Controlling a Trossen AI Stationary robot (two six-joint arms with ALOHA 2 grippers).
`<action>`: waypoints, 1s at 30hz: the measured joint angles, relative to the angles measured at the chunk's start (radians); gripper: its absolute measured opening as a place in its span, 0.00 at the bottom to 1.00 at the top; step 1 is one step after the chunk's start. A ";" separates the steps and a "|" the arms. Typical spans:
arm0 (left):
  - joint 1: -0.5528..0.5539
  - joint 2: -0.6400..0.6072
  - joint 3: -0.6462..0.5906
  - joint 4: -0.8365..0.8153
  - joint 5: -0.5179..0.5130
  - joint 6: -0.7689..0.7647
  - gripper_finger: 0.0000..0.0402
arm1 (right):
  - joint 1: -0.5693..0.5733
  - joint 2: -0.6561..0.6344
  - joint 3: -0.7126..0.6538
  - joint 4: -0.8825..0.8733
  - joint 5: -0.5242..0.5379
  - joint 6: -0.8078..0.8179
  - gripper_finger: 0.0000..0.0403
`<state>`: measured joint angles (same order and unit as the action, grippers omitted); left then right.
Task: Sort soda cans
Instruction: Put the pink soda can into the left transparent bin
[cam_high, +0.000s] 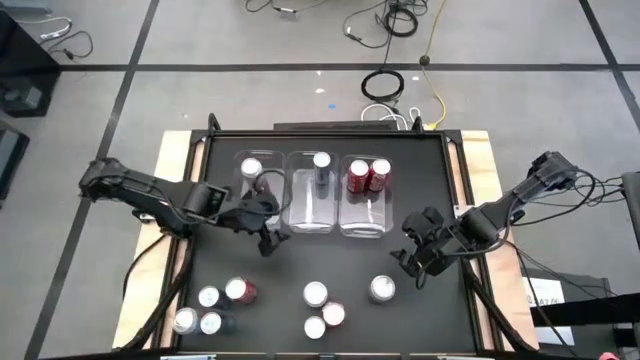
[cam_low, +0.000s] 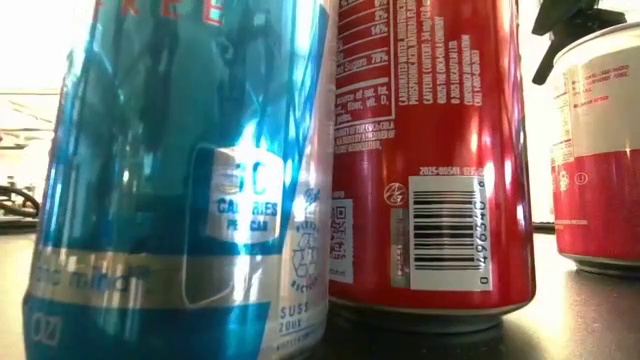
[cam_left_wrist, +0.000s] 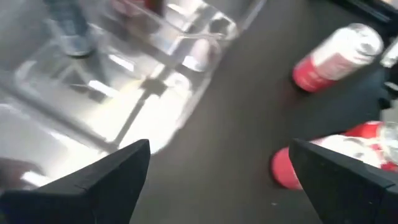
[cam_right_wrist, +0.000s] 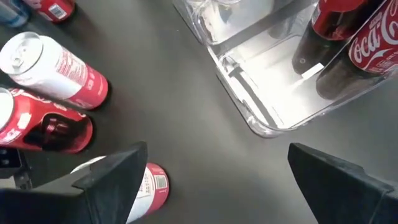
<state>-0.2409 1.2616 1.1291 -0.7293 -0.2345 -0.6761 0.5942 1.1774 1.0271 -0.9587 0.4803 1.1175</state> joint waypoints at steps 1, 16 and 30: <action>-0.005 0.014 0.006 0.015 0.016 0.000 0.97 | 0.004 0.000 0.000 -0.003 0.000 0.000 0.95; -0.010 0.105 0.008 0.272 0.096 0.000 0.97 | 0.069 0.000 0.000 -0.005 -0.001 -0.018 0.95; -0.010 0.107 0.008 0.276 0.016 -0.091 1.00 | 0.134 0.000 0.000 -0.001 -0.001 0.027 0.95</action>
<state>-0.2509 1.3689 1.1374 -0.4529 -0.2183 -0.7676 0.7278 1.1778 1.0271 -0.9600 0.4790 1.1441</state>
